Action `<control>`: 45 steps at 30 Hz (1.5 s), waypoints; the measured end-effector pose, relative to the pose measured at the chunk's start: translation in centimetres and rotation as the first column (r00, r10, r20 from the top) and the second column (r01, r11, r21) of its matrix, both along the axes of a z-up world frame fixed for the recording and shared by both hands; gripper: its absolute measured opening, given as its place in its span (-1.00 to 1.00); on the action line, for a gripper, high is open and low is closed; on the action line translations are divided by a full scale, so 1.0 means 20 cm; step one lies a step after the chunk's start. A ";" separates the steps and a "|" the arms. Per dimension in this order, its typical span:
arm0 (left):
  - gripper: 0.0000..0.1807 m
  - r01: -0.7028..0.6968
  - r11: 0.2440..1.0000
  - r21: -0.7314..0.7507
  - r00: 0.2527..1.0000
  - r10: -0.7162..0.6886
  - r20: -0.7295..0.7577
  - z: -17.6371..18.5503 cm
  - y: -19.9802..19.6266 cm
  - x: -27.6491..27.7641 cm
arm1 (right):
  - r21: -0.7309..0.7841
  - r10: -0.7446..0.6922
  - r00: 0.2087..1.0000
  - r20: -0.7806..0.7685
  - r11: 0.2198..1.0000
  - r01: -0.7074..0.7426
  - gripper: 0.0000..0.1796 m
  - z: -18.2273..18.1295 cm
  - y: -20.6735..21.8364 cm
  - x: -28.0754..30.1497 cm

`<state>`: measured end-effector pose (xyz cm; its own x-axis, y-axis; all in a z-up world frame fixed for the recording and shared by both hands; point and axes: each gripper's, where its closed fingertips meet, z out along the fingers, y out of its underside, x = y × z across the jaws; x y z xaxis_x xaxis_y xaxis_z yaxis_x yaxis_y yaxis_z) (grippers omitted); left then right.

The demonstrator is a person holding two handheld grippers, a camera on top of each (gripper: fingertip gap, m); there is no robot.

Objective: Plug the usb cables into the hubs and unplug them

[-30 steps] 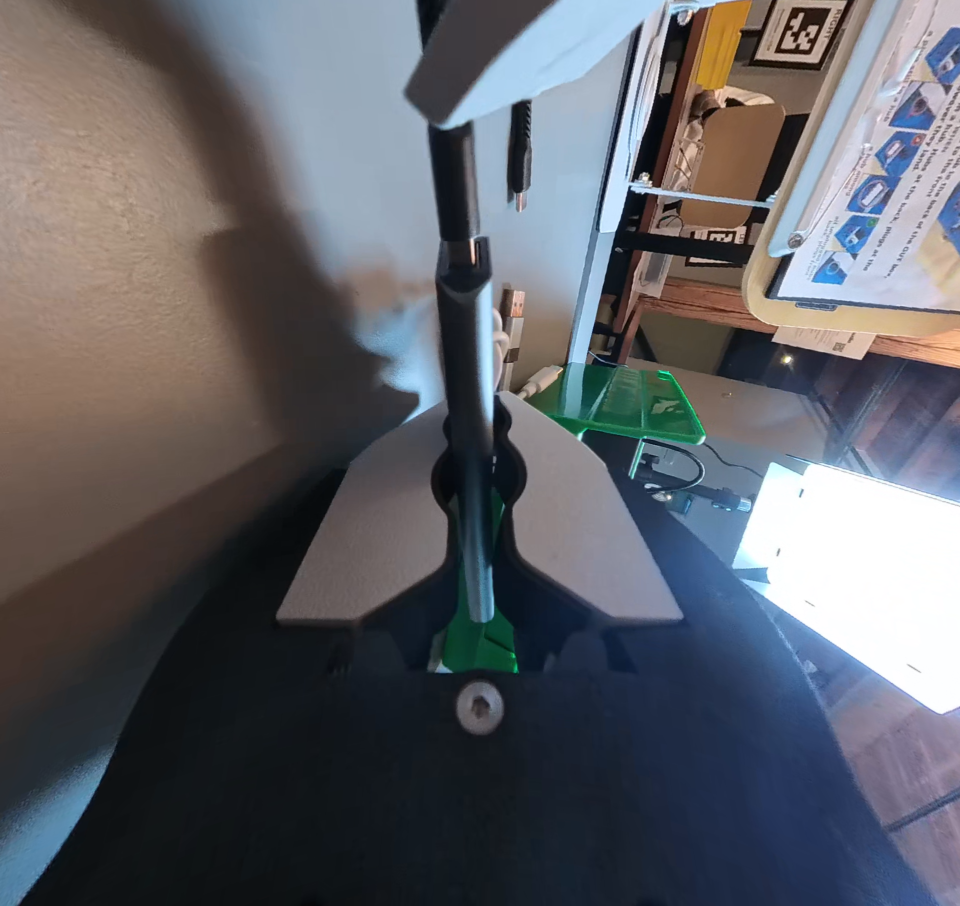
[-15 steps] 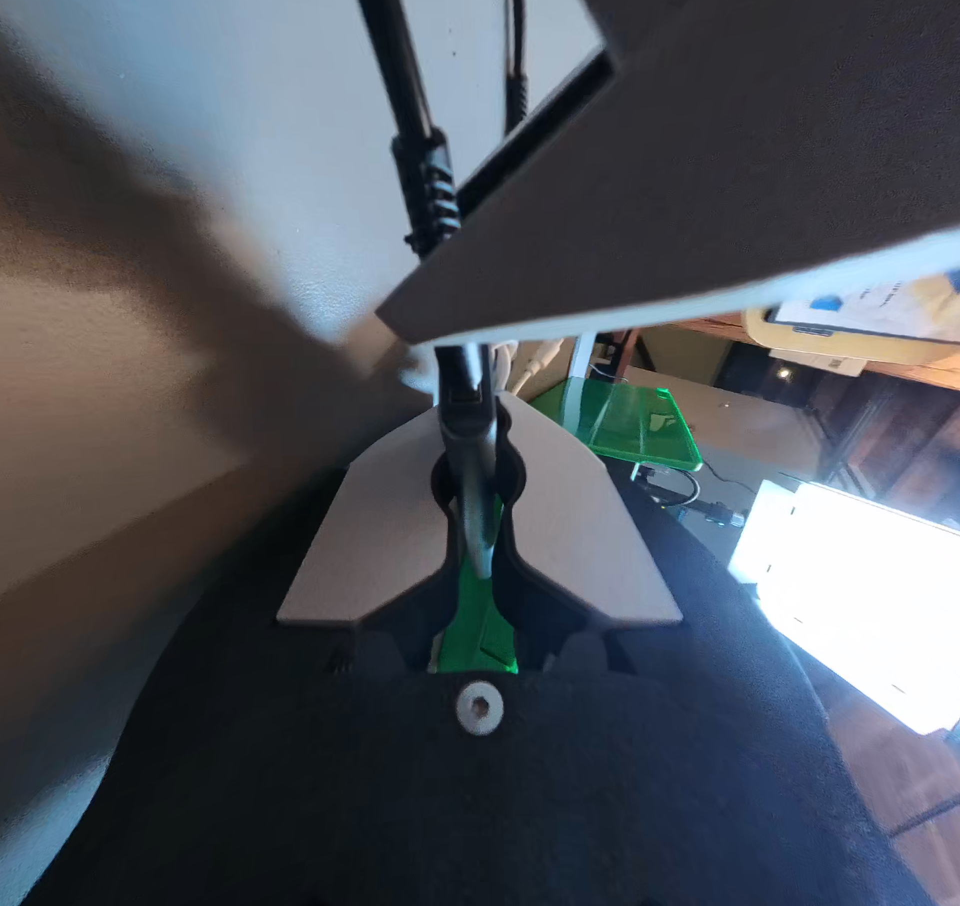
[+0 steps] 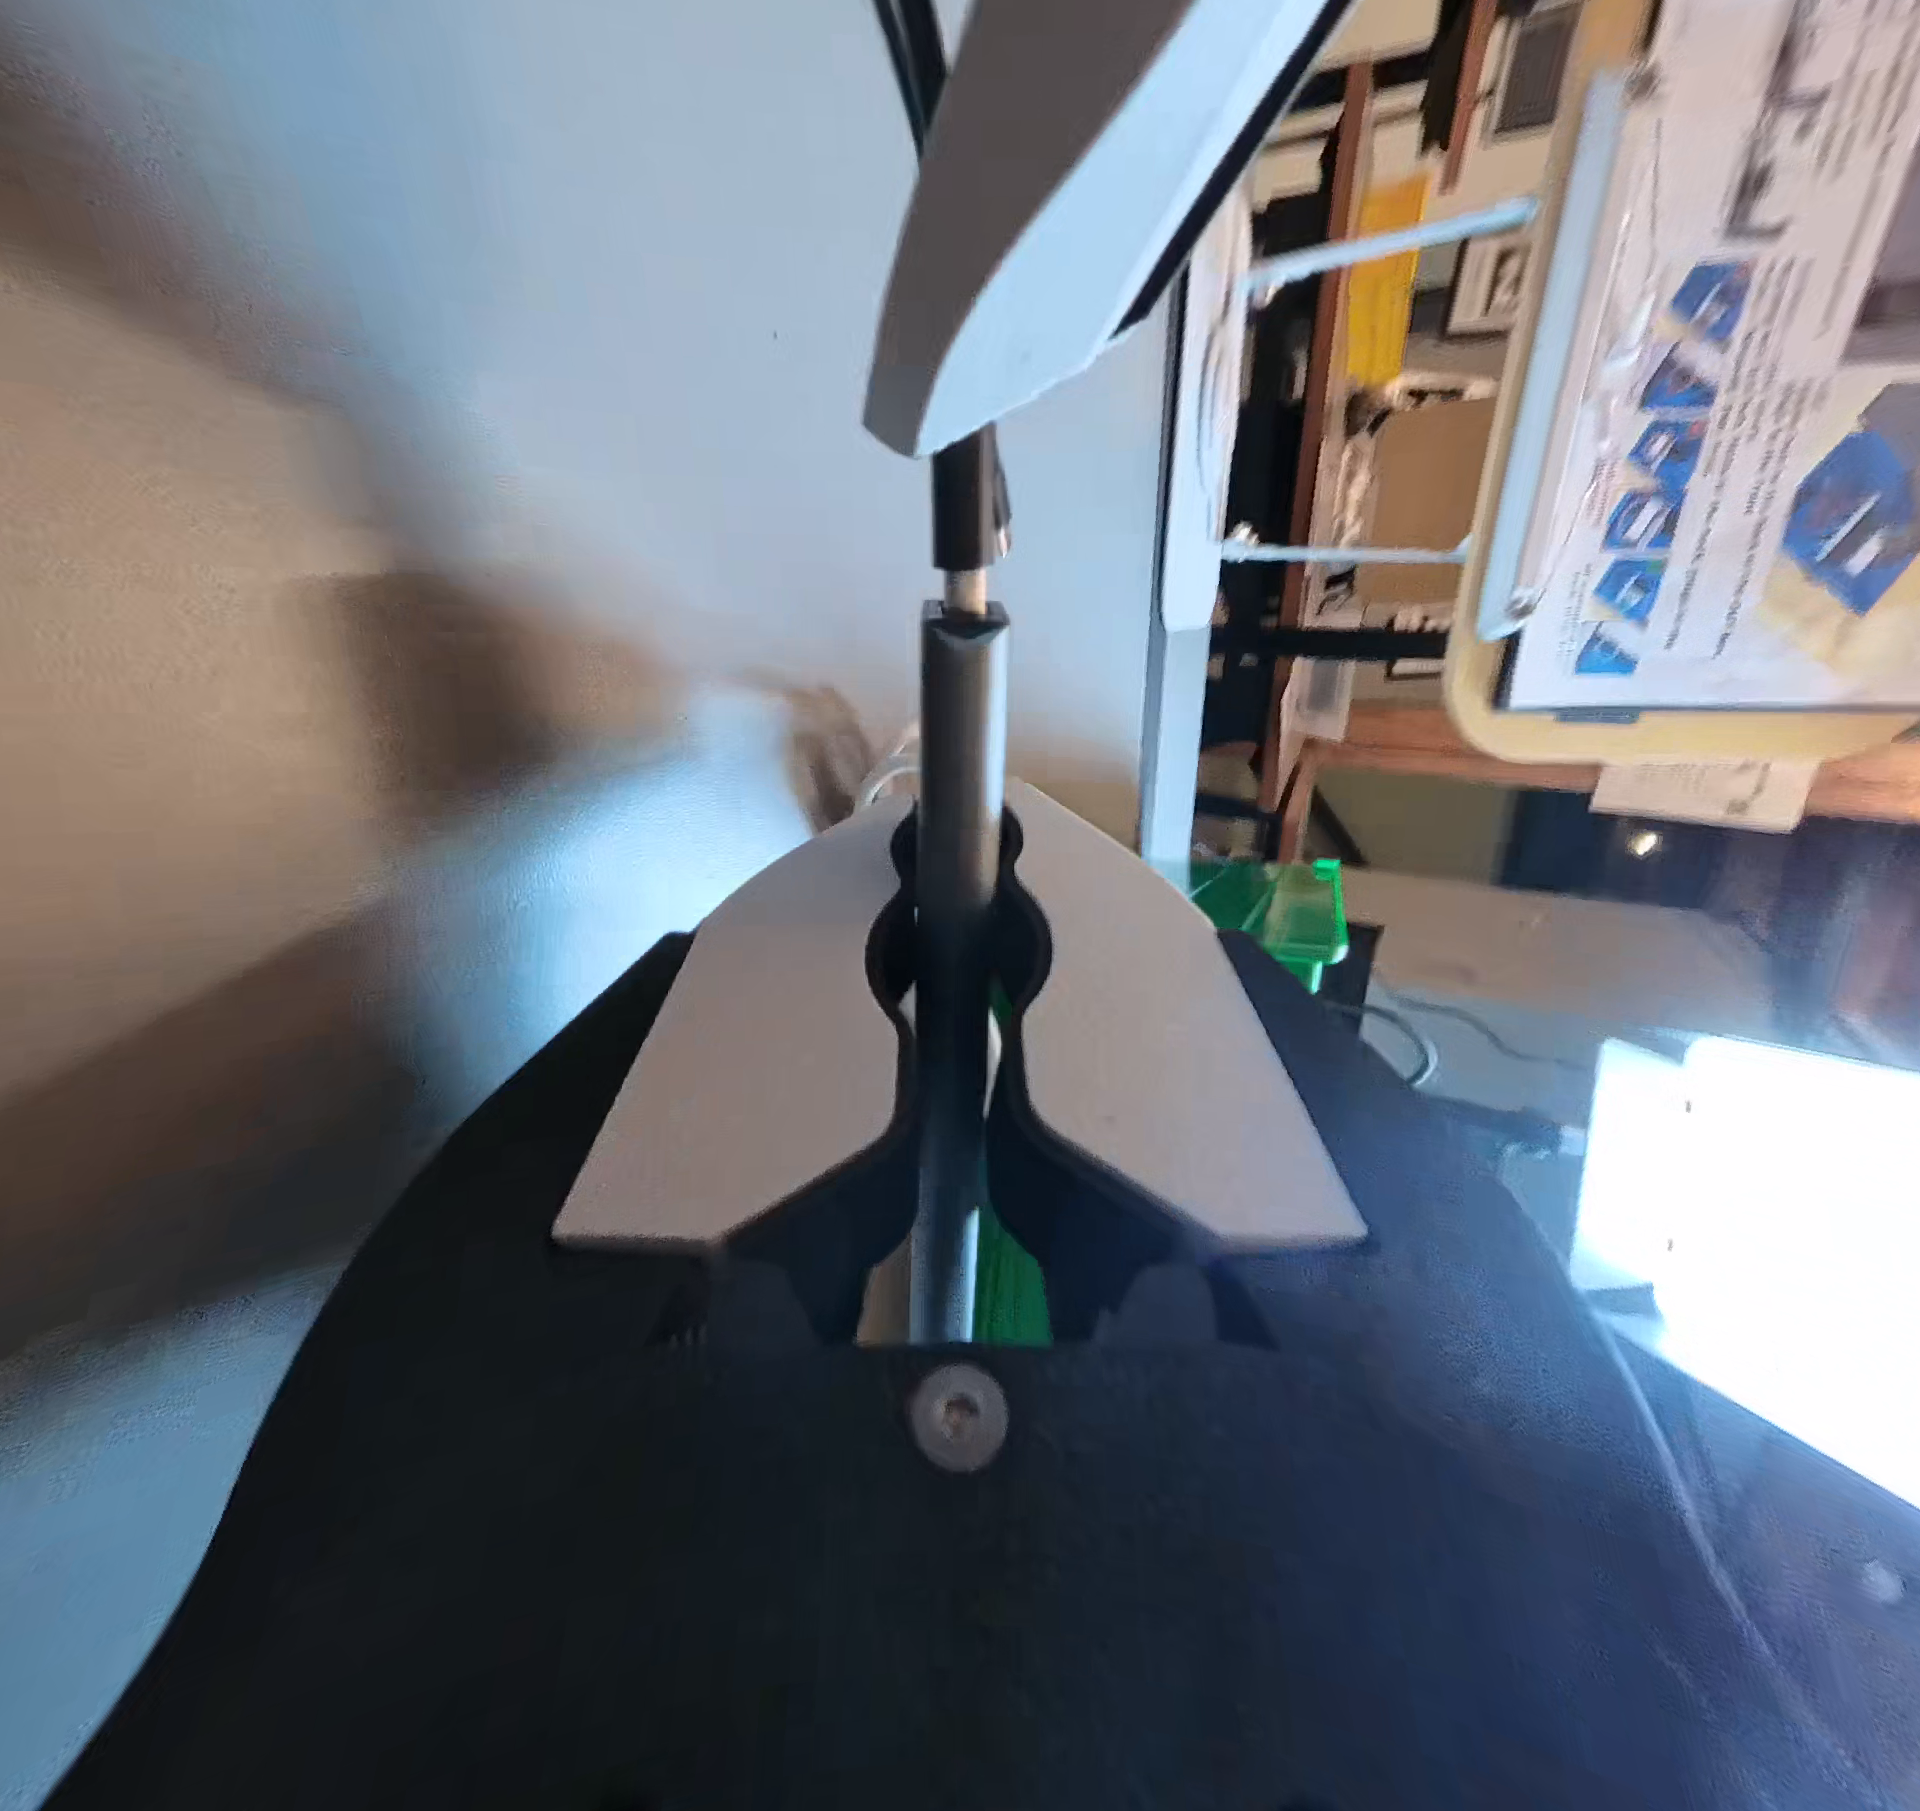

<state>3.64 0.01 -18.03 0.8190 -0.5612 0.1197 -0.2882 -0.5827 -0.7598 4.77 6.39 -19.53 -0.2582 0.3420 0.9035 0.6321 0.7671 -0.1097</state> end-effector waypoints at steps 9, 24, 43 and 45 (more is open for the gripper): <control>-0.73 -0.004 0.973 0.230 0.999 -0.009 0.054 0.27 -0.05 -0.12 | -0.230 0.063 0.997 -0.046 0.971 -0.072 -0.88 0.11 -0.08 0.07; -0.93 -0.205 0.871 0.446 0.979 0.182 0.094 0.31 -0.19 -0.61 | -0.376 -0.353 0.933 -0.068 0.875 0.303 -0.88 1.24 1.09 0.25; -0.95 -0.065 0.930 0.362 0.994 0.092 -0.060 0.07 -0.18 -0.50 | -0.622 -0.492 0.809 0.320 0.535 0.572 -0.85 0.30 1.45 0.32; -0.94 -0.069 0.933 0.354 0.994 0.095 -0.056 0.06 -0.18 -0.50 | -0.541 -0.511 0.773 0.377 0.556 0.631 -0.75 0.27 1.48 0.31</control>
